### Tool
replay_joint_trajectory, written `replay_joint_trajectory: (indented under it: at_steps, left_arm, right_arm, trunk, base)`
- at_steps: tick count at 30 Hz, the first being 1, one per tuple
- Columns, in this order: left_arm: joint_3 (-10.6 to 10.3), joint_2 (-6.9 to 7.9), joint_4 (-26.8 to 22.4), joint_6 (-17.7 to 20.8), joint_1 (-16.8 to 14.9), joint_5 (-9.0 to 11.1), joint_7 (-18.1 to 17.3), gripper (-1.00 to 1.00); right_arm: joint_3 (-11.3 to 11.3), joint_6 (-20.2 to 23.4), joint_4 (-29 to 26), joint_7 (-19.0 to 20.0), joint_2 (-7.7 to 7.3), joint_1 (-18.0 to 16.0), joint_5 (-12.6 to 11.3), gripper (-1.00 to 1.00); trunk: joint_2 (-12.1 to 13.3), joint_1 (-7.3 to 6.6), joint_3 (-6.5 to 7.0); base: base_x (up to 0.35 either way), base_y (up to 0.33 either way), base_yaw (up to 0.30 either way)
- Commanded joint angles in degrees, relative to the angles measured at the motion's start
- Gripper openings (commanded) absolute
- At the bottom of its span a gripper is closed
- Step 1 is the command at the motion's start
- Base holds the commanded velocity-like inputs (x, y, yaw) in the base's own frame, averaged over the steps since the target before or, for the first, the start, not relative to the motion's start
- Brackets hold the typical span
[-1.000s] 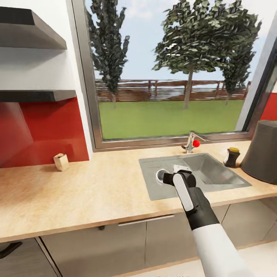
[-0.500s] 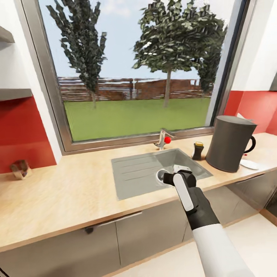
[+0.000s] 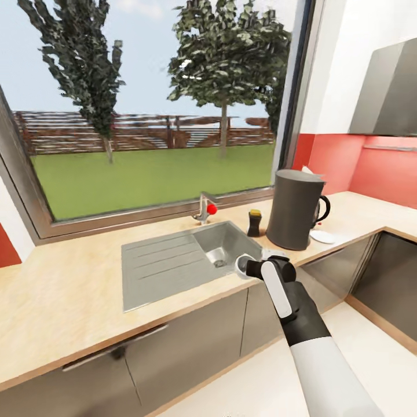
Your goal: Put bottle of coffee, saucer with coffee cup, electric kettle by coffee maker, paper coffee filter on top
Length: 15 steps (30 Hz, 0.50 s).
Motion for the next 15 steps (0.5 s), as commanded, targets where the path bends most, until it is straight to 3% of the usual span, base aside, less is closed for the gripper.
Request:
replay_joint_trajectory:
  at_steps: [1,15]
  left_arm:
    - [-0.45,-0.02,0.07,-0.19,-0.03,0.09,0.26,1.00]
    - [-0.37,0.06,0.07,-0.18,-0.03,0.21,0.49,1.00]
  right_arm:
    - [0.05,0.07,-0.02,-0.60,0.00,-0.07,-0.56,-1.00]
    - [0.07,0.07,0.04,-0.60,-0.07,-0.07,-0.52,-1.00]
  trunk:
    - [-0.09,0.02,-0.14]
    - [-0.09,0.02,-0.70]
  base:
    - [0.010,-0.277,-0.279]
    - [0.164,-0.248,-0.279]
